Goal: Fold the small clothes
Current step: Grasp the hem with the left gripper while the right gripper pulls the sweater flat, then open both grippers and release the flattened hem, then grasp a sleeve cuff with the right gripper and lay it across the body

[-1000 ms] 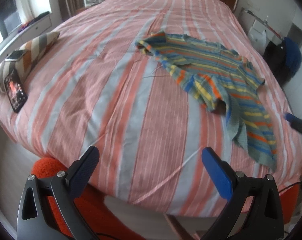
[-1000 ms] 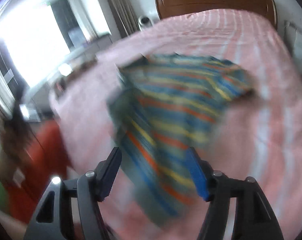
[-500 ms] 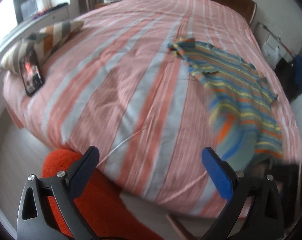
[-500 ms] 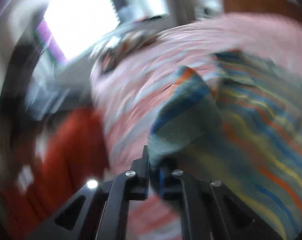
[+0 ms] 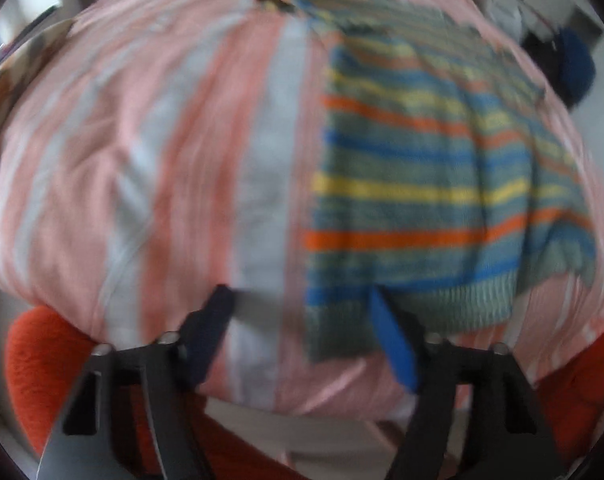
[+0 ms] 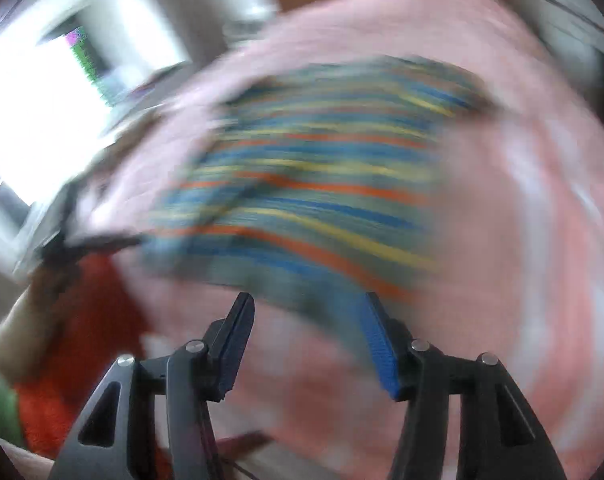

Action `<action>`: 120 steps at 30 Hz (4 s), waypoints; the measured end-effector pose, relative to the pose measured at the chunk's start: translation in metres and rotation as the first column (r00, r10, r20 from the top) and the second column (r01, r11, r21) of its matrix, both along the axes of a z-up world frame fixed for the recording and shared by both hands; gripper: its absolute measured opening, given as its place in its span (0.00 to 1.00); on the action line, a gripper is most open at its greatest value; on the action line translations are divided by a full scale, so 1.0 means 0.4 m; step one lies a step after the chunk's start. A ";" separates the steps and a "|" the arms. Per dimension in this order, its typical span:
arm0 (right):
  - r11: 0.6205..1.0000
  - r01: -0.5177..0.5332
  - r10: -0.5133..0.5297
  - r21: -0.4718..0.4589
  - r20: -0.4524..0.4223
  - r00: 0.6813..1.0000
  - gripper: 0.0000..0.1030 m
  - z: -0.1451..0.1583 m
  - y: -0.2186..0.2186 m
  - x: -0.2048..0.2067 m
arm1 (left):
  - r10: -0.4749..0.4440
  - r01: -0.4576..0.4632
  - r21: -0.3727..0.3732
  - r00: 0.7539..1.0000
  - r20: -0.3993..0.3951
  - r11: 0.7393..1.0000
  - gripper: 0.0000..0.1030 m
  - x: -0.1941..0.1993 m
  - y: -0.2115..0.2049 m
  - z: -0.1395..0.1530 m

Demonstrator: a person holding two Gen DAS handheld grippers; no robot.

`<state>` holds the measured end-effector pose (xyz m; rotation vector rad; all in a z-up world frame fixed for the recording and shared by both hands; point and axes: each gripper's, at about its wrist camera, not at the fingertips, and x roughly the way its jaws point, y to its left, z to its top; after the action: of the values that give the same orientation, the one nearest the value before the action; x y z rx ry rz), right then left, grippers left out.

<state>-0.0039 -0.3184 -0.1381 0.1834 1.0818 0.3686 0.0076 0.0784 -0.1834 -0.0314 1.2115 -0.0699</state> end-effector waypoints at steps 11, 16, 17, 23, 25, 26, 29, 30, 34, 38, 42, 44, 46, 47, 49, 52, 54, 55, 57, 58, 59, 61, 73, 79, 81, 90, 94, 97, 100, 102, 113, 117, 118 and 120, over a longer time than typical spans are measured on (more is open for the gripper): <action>0.985 -0.064 0.075 0.160 -0.064 0.995 0.05 -0.067 0.049 0.010 | -0.017 0.017 -0.023 1.000 0.018 1.000 0.01 -0.014 0.016 0.084; 0.986 -0.097 0.104 0.133 -0.047 0.993 0.05 0.069 0.018 -0.073 | -0.064 0.064 0.003 0.997 0.047 0.998 0.00 -0.077 0.036 0.160; 0.986 -0.104 0.113 0.129 -0.067 0.991 0.05 0.071 0.020 -0.085 | -0.074 0.073 0.017 0.997 0.034 0.997 0.00 -0.085 0.024 0.151; 0.997 -0.073 0.067 -0.018 -0.206 0.976 0.05 -0.063 0.050 -0.064 | -0.038 0.048 0.072 0.991 -0.125 0.996 0.00 -0.056 0.008 0.010; 0.998 -0.033 0.019 -0.052 -0.256 0.966 0.05 -0.134 0.041 -0.035 | -0.016 0.033 0.121 0.990 -0.140 0.992 0.01 -0.030 -0.010 -0.037; 0.999 -0.011 -0.002 -0.046 -0.280 0.960 0.05 -0.165 0.040 -0.021 | -0.004 0.023 0.134 0.990 -0.143 0.991 0.01 -0.020 -0.017 -0.048; 0.998 0.004 -0.022 -0.065 -0.287 0.958 0.05 -0.186 0.050 0.008 | 0.021 0.003 0.158 0.989 -0.149 0.987 0.04 0.001 -0.029 -0.059; 0.998 0.006 -0.024 -0.065 -0.288 0.957 0.05 -0.183 0.048 0.010 | 0.022 0.002 0.160 0.989 -0.148 0.987 0.07 0.003 -0.029 -0.058; 0.999 0.026 -0.033 -0.028 -0.306 0.951 0.20 -0.175 0.021 -0.002 | 0.022 -0.005 0.153 0.993 -0.113 0.988 0.47 -0.018 -0.013 -0.017; 0.994 0.038 -0.063 -0.099 -0.257 0.964 0.43 -0.086 -0.030 -0.038 | 0.039 -0.040 0.090 0.999 0.009 0.995 0.61 -0.037 0.026 0.113; 0.925 0.045 -0.029 -0.378 0.048 0.998 0.45 0.090 -0.009 0.023 | 0.066 -0.075 0.029 0.969 0.239 0.997 0.84 -0.005 0.028 0.238; 0.918 0.022 0.052 -0.396 0.175 0.983 0.54 0.162 0.016 0.102 | 0.074 -0.083 0.015 0.943 0.324 0.996 0.85 0.045 0.004 0.260; 0.920 -0.077 0.175 -0.383 0.226 0.958 0.59 0.179 0.063 0.212 | 0.095 -0.101 -0.002 0.930 0.356 0.995 0.85 0.087 -0.019 0.234; 0.915 -0.122 0.219 -0.385 0.219 0.951 0.59 0.168 0.084 0.260 | 0.109 -0.111 -0.014 0.927 0.359 0.994 0.85 0.102 -0.029 0.219; 0.892 -0.184 0.286 -0.413 0.199 0.937 0.59 0.117 0.123 0.382 | 0.129 -0.123 -0.039 0.934 0.334 0.992 0.85 0.109 -0.049 0.196; 0.874 -0.218 0.314 -0.434 0.161 0.936 0.58 0.020 0.154 0.527 | 0.149 -0.133 -0.076 0.950 0.275 0.988 0.85 0.066 -0.060 0.161; 0.882 -0.221 0.290 -0.417 0.110 0.951 0.58 -0.060 0.168 0.617 | 0.152 -0.143 -0.056 0.952 0.265 0.988 0.85 0.032 -0.056 0.147; 0.902 -0.191 0.243 -0.386 0.091 0.966 0.56 -0.098 0.148 0.658 | 0.155 -0.151 -0.034 0.952 0.263 0.988 0.85 0.024 -0.049 0.133; 0.946 -0.106 0.143 -0.306 0.102 0.984 0.17 -0.100 0.088 0.682 | 0.169 -0.177 0.008 0.951 0.258 0.984 0.85 0.005 -0.034 0.116; 0.959 -0.029 0.068 -0.283 0.130 0.989 0.04 -0.080 0.040 0.685 | 0.180 -0.189 0.010 0.950 0.255 0.982 0.85 0.000 -0.021 0.107; 0.969 0.049 -0.009 -0.242 0.165 0.986 0.04 -0.049 -0.023 0.681 | 0.193 -0.199 0.000 0.949 0.251 0.980 0.85 -0.002 -0.007 0.099; 0.956 0.202 -0.157 -0.215 0.209 0.965 0.04 0.006 -0.160 0.663 | 0.215 -0.215 -0.025 0.947 0.238 0.976 0.85 0.000 0.013 0.086; 0.768 0.622 -0.612 -0.151 0.112 0.783 0.01 0.016 -0.608 0.491 | 0.190 -0.199 0.020 0.958 0.216 0.980 0.83 0.008 -0.012 0.050; 0.756 0.639 -0.644 -0.142 0.016 0.765 0.01 -0.072 -0.636 0.490 | 0.195 -0.204 0.023 0.961 0.195 0.979 0.82 0.016 -0.004 0.034; 0.744 0.657 -0.662 -0.122 0.006 0.750 0.01 -0.083 -0.642 0.482 | 0.187 -0.198 0.037 0.960 0.207 0.979 0.82 0.011 -0.007 0.035; 0.719 0.691 -0.692 -0.082 0.017 0.722 0.12 -0.039 -0.653 0.438 | 0.196 -0.204 0.015 0.956 0.219 0.979 0.82 0.008 0.006 0.038; 0.832 0.554 -0.554 0.017 0.039 0.831 0.12 -0.001 -0.573 0.429 | 0.188 -0.196 0.015 0.959 0.213 0.980 0.82 0.013 -0.005 0.035; 0.862 0.506 -0.507 -0.025 -0.014 0.862 0.12 -0.057 -0.529 0.439 | 0.179 -0.191 0.038 0.959 0.220 0.981 0.82 0.007 -0.013 0.051; 0.812 0.578 -0.580 -0.080 -0.003 0.815 0.07 -0.093 -0.545 0.398 | 0.180 -0.196 0.043 0.952 0.249 0.980 0.83 -0.014 0.000 0.083; 0.774 0.618 -0.618 -0.138 0.052 0.785 0.10 -0.066 -0.538 0.355 | 0.181 -0.201 0.048 0.947 0.267 0.978 0.89 -0.028 0.014 0.099; 0.853 0.516 -0.479 -0.075 0.281 0.832 0.61 0.046 -0.265 0.049 | 0.098 -0.111 0.041 0.967 0.233 0.993 0.90 0.026 -0.037 0.083; 0.906 0.422 -0.387 -0.039 0.328 0.861 0.61 0.047 -0.108 0.002 | 0.011 -0.024 0.056 0.973 0.232 0.998 0.93 0.063 -0.094 0.077; 0.923 0.383 -0.347 -0.041 0.345 0.872 0.63 0.047 -0.067 -0.004 | 0.000 -0.017 0.071 0.971 0.238 0.997 0.94 0.069 -0.104 0.072; 0.954 0.288 -0.235 -0.082 0.390 0.890 0.65 0.046 0.015 -0.010 | -0.018 -0.002 0.086 0.975 0.223 0.996 0.95 0.082 -0.118 0.046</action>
<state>-0.0079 -0.3123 -0.1197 0.1268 0.6851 0.0763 0.0402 0.0311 -0.1648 0.0549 0.9881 -0.0277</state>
